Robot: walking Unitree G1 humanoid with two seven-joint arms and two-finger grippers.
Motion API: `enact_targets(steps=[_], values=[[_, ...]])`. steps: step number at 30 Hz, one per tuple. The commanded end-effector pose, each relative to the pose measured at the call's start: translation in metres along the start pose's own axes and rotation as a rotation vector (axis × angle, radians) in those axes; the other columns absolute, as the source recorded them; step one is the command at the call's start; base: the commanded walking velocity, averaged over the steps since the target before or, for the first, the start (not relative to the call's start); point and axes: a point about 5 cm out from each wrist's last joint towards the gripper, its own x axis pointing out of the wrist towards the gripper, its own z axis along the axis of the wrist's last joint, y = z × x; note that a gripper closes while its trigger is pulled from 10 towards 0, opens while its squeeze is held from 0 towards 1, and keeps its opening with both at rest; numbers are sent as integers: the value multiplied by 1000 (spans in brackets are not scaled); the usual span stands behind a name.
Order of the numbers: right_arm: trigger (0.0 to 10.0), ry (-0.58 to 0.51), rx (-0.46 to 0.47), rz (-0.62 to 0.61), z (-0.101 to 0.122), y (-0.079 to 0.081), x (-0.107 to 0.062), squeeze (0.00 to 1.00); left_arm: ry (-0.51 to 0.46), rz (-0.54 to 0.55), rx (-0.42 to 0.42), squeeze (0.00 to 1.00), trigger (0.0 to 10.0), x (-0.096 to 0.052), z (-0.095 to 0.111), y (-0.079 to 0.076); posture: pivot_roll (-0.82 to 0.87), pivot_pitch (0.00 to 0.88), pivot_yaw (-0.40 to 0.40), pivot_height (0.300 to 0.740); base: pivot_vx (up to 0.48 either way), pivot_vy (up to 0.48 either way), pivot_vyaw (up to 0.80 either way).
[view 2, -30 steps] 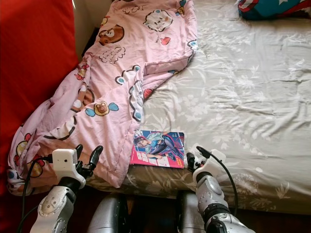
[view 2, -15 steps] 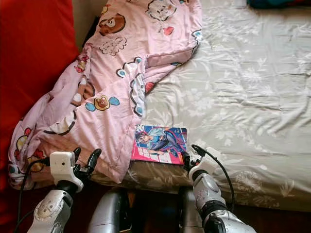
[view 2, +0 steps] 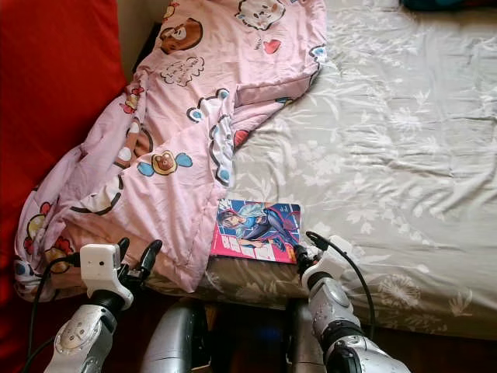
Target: Clean up the room
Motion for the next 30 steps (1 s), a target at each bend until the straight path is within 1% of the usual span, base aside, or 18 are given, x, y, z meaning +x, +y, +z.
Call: enact_targets(steps=[1, 18, 24, 28, 29, 30], values=[[0, 46, 15, -5, -13, 0, -2, 0, 26, 1, 13, 0, 10000, -4, -3, 1, 76, 300, 90, 623, 0, 0, 0], [0, 45, 4, -9, -14, -3, -3, 0, 42, 2, 10, 0, 10000, 1, -8, 1, 58, 271, 78, 623, 0, 0, 0], [0, -10, -15, -22, -9, -9, -5, 0, 51, 19, -10, 0, 10000, 4, -13, 1, 33, 255, 64, 623, 0, 0, 0], [0, -129, -36, -4, -1, -17, -10, 0, 70, 69, -55, 0, 10000, 4, -22, 6, -12, 246, 51, 623, 0, 0, 0], [0, -154, -55, -7, 0, -20, -12, 0, 76, 74, -61, 0, 10000, 4, -24, 6, -19, 242, 48, 623, 0, 0, 0], [0, -196, -96, -19, -2, -28, -18, 0, 87, 85, -78, 0, 10000, 3, -29, 6, -36, 234, 41, 623, 0, 0, 0]])
